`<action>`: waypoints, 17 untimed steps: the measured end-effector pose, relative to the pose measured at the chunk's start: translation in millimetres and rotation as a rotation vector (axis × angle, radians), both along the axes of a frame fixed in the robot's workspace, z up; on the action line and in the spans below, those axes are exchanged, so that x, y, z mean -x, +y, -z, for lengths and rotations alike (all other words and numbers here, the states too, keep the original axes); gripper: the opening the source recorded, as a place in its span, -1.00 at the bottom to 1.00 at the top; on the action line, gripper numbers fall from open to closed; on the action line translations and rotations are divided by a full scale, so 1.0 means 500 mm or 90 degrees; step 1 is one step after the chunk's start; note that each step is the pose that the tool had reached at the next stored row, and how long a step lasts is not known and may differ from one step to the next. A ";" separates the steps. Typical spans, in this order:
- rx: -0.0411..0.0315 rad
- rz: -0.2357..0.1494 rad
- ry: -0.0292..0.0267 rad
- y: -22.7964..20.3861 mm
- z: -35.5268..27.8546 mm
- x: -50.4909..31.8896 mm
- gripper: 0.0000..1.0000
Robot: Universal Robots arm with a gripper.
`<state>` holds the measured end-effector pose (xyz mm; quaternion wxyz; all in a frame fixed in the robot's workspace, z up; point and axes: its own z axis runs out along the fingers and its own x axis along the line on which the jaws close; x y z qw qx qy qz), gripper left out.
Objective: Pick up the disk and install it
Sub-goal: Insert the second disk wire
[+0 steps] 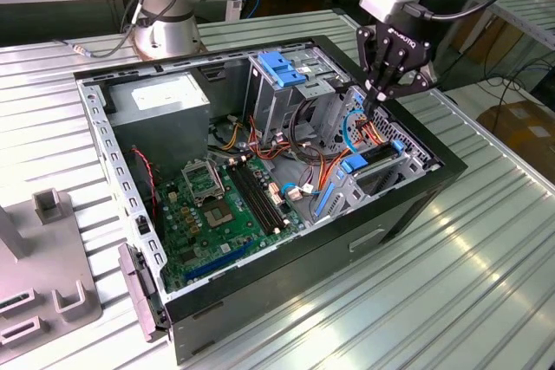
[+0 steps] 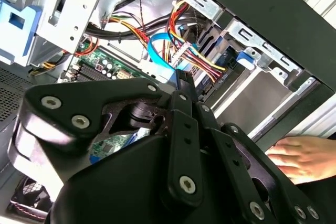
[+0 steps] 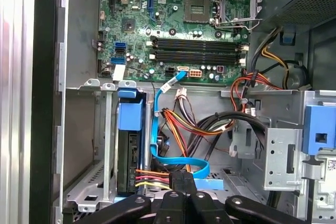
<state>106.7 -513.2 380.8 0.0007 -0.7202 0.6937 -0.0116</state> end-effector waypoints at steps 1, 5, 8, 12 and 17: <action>0.0006 0.000 0.0000 0.0000 0.001 0.000 -0.80; 0.0037 0.000 0.0000 0.0000 0.004 0.000 -0.65; 0.0104 0.000 0.0000 -0.0001 0.008 0.000 -0.65; 0.0213 0.000 0.0000 0.0002 0.014 0.000 -0.65; 0.0307 0.000 0.0000 0.0002 0.022 0.000 -0.65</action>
